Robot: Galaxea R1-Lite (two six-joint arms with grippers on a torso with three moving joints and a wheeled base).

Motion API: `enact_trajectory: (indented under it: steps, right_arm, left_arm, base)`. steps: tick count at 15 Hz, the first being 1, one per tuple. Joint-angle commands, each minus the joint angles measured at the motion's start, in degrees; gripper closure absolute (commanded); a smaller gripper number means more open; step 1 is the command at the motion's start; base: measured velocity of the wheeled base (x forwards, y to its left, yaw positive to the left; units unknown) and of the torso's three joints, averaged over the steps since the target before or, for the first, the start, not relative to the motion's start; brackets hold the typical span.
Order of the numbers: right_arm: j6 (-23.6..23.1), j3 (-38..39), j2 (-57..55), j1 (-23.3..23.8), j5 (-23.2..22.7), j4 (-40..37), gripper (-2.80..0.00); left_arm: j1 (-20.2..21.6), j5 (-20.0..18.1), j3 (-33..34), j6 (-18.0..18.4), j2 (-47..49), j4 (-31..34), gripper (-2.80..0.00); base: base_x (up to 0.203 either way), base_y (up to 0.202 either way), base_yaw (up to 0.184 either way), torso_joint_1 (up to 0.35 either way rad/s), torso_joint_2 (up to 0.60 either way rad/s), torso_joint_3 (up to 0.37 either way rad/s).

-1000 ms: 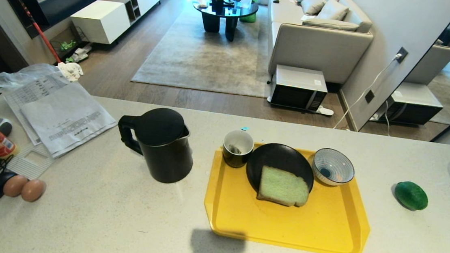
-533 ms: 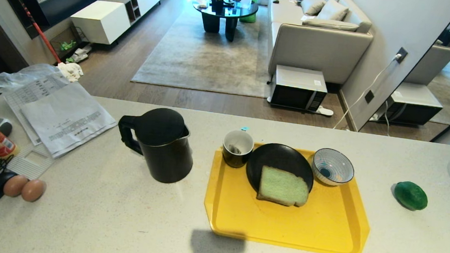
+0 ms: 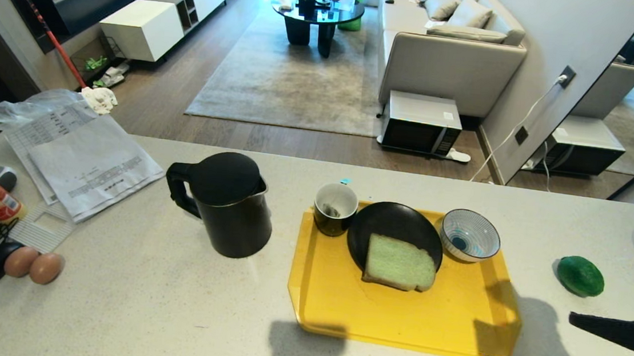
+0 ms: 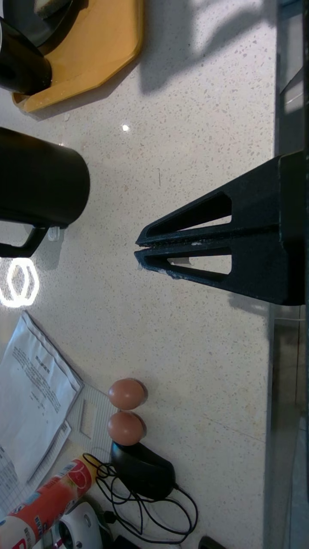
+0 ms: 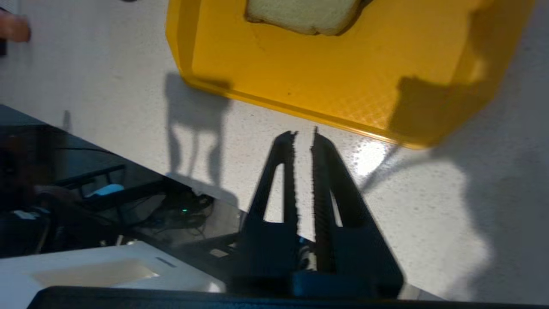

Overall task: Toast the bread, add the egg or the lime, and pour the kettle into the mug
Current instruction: Pick up the bread slice

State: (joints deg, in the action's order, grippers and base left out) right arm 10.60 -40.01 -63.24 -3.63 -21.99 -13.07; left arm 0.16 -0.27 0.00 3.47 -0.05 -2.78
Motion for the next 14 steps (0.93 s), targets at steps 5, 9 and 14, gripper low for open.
enact_trajectory:
  steps: [5, 9, 14]
  right_arm:
    - [10.61, -4.14, -14.64, -2.03, -4.03, 2.15, -2.8]
    - [22.46, -7.2, -22.54, -2.85, -8.82, 3.09, -2.8]
    - [26.87, -6.53, -28.11, -3.66, -8.68, 7.27, -2.8]
  left_arm:
    - [0.02, 0.0, 0.97, 0.04, -0.13, -0.03, 0.0]
    - [0.02, 0.0, 0.97, 0.04, -0.13, -0.03, 0.0]
    - [0.02, 0.0, 0.97, 0.04, -0.13, -0.03, 0.0]
  base:
    - [0.0, 0.0, 0.0, 0.0, 0.0, 0.0]
    - [0.0, 0.0, 0.0, 0.0, 0.0, 0.0]
    - [0.0, 0.0, 0.0, 0.0, 0.0, 0.0]
